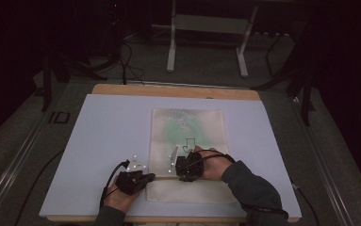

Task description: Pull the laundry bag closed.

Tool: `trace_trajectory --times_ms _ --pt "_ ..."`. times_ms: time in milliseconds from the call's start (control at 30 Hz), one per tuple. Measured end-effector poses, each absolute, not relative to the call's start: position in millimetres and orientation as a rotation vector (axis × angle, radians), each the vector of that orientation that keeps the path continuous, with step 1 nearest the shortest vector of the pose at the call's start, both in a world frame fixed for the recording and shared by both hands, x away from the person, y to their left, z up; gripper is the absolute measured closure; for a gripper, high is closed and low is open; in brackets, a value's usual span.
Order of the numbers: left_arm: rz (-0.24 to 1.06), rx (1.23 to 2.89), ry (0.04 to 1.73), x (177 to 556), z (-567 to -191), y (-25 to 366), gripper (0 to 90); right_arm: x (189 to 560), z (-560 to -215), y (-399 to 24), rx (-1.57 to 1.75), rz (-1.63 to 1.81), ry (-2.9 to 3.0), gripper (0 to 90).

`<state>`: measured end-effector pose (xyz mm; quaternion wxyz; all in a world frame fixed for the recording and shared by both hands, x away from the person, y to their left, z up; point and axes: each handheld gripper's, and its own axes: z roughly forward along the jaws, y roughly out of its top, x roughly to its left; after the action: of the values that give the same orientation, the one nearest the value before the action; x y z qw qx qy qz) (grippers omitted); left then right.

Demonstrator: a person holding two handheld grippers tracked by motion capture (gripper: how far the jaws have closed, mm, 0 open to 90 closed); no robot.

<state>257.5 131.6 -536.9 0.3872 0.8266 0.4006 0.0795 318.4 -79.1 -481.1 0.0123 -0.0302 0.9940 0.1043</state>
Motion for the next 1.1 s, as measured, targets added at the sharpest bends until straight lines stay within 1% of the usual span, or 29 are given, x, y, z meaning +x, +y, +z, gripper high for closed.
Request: trace_trajectory --times_ms 433,1100 --pt "0.197 2.1 1.022 257.8 -537.2 132.2 89.6 319.1 -476.1 -88.9 -0.076 0.289 3.096 82.4" --pt "0.201 2.101 1.022 257.5 -537.1 131.8 89.6 317.0 -473.9 -88.6 -0.099 0.272 3.083 82.4"
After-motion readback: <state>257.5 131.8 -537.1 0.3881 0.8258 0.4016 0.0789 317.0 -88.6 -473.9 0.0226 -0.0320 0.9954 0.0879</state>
